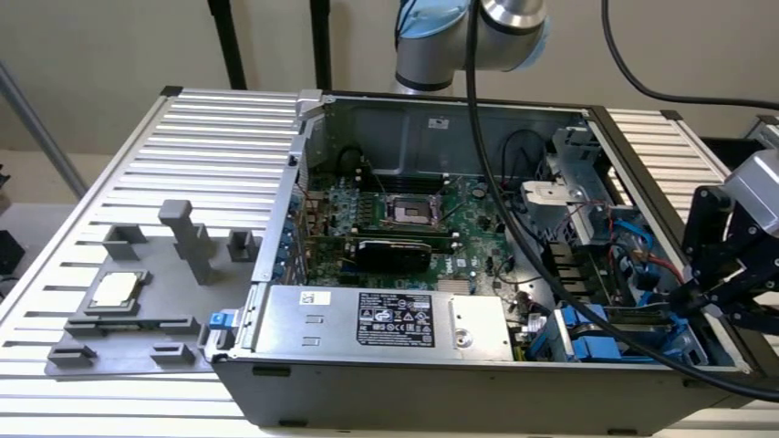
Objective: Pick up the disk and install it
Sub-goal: 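Insert the first disk wire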
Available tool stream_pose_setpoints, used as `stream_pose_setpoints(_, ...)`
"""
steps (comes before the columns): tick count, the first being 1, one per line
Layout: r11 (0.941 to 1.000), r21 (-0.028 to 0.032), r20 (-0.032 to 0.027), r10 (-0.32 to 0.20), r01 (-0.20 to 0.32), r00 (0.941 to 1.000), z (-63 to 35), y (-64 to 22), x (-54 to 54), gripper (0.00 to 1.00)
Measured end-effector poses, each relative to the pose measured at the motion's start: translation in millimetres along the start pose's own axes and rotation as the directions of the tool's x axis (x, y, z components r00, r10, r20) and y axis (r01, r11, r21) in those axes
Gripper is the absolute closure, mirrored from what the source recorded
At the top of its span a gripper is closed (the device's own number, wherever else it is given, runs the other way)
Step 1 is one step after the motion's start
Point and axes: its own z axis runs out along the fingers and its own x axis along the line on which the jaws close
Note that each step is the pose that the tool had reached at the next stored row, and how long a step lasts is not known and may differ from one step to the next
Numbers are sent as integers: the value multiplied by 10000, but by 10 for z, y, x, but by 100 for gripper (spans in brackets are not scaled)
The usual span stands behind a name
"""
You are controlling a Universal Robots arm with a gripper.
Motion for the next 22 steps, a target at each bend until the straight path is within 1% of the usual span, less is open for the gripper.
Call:
stream_pose_setpoints(2,10000,-3,4,-37,37,10000,0,3,0,78)
stream_pose_setpoints(3,10000,-5,5,-55,55,10000,1,5,0,71)
stream_pose_setpoints(14,9997,-24,17,-248,248,9997,43,21,2,71)
stream_pose_setpoints(15,9997,-25,17,-263,263,9997,47,21,2,73)
stream_pose_setpoints(17,9996,-28,16,-289,289,9996,51,22,2,73)
stream_pose_setpoints(18,9995,-29,17,-302,302,9995,53,22,3,81)
stream_pose_setpoints(22,9994,-32,29,-353,353,9994,58,23,3,81)
